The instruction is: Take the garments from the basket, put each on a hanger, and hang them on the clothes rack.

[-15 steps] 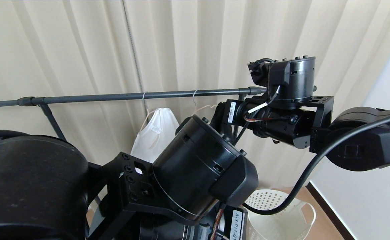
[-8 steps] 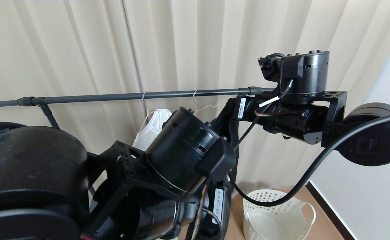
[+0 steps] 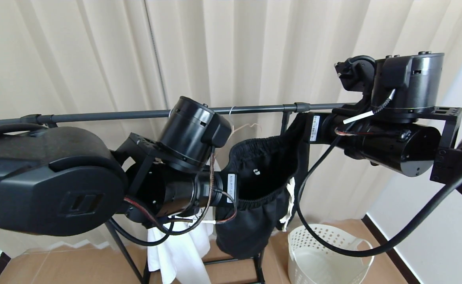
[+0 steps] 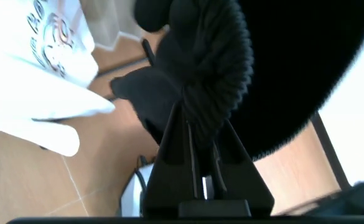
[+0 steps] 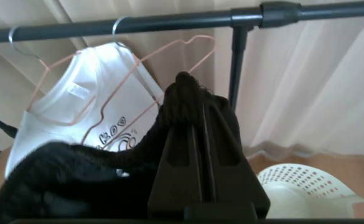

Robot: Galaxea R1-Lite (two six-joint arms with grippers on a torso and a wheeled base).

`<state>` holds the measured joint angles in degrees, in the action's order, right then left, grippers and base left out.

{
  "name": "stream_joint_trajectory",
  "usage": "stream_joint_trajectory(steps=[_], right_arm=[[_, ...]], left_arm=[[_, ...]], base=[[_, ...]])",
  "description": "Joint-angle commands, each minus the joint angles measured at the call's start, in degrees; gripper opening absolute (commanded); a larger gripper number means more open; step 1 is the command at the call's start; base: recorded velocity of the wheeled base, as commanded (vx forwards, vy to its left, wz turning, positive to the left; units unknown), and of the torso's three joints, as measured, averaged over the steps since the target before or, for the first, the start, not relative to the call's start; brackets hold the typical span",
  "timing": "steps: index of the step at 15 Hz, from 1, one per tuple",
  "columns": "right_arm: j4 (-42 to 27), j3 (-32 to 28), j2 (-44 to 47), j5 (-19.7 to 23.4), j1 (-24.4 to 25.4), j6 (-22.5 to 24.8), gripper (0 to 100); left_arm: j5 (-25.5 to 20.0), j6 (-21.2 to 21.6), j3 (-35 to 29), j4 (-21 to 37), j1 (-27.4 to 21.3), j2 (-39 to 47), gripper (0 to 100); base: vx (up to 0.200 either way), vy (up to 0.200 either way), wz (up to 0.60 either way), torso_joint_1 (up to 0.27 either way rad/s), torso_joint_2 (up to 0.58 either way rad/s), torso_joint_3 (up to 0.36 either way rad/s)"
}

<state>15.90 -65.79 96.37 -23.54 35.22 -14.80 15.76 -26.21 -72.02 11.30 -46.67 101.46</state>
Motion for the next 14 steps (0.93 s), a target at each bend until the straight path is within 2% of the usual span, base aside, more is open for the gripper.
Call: stream_joint_trajectory(steps=[1, 8, 9, 14], right_arm=[[0.1, 0.93, -1.36, -0.1, 0.11, 0.3, 0], [0.36, 1.37, -1.44, -0.54, 0.11, 0.82, 0], [0.63, 1.37, -1.44, -0.54, 0.11, 1.35, 0], [0.71, 1.37, -1.36, -0.54, 0.03, 1.79, 0]], left_arm=[[0.06, 0.55, -0.05, -0.75, 1.4, 2.25, 0], [0.15, 0.81, -1.19, -0.84, 1.31, 4.18, 0], [0.15, 0.9, -1.02, -0.84, 1.31, 4.18, 100], [0.15, 1.95, -0.75, -0.67, 2.02, 2.86, 100]], base=[[0.0, 0.0, 0.0, 0.0, 0.0, 0.0], [0.0, 0.0, 0.0, 0.0, 0.0, 0.0], [0.0, 0.0, 0.0, 0.0, 0.0, 0.0], [0.0, 0.0, 0.0, 0.0, 0.0, 0.0]])
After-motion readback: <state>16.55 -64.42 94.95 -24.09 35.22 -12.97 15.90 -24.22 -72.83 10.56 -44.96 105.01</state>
